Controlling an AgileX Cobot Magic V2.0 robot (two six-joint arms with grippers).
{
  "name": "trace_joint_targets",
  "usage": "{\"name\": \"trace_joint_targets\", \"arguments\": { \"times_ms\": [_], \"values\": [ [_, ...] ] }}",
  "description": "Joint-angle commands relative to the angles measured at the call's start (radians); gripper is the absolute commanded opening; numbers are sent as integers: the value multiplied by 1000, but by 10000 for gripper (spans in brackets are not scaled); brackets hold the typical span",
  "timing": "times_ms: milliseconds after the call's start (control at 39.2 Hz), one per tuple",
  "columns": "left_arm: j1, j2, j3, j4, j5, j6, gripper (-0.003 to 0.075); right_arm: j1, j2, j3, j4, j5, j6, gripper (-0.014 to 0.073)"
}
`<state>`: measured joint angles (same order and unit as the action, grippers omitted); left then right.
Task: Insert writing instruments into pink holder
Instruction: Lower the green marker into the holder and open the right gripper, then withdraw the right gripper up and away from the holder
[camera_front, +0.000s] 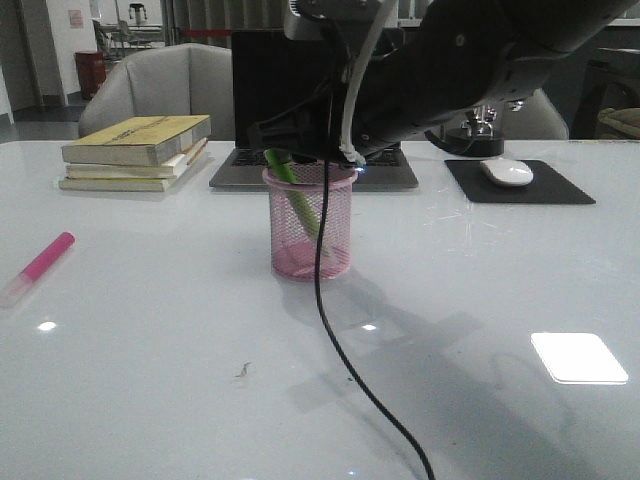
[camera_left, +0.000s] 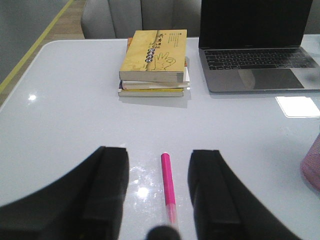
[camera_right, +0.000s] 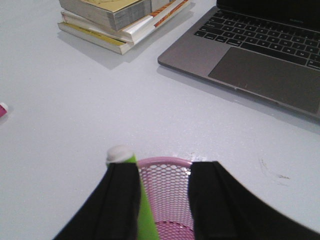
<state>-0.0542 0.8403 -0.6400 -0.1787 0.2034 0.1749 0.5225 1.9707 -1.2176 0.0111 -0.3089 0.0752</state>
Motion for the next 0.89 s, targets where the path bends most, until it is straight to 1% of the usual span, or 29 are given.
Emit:
{"name": "trace_joint_targets", "arguments": {
  "times_ms": [0, 102, 204, 280, 408, 484, 612, 739, 790, 866],
  "values": [
    [2, -6, -36, -7, -85, -3, 349, 4, -63, -23, -11, -86, -5, 374],
    [2, -6, -36, -7, -85, -3, 349, 1, -102, -23, -16, -86, -11, 374],
    [2, -6, -36, -7, -85, -3, 349, -21, -164, -24, -16, -45, -75, 374],
    [2, -6, -36, -7, -85, -3, 349, -58, -226, -24, -16, 54, -104, 372],
    [2, -6, -36, -7, -85, -3, 349, -145, -326, -24, -11, 309, -104, 371],
    [2, -6, -36, -3, -85, -3, 349, -196, -382, -24, -51, 408, -106, 371],
    [2, -6, -36, -1, -85, -3, 349, -280, -476, -24, -83, 493, -106, 371],
    [2, -6, -36, -1, -85, -3, 349, -370, -598, -14, -83, 649, -106, 371],
    [2, -6, -36, -1, -89, -3, 349, -393, -645, 12, -83, 667, -106, 371],
    [2, -6, -36, -1, -94, -3, 349, -423, -717, 72, -83, 649, -106, 371]
  ]
}}
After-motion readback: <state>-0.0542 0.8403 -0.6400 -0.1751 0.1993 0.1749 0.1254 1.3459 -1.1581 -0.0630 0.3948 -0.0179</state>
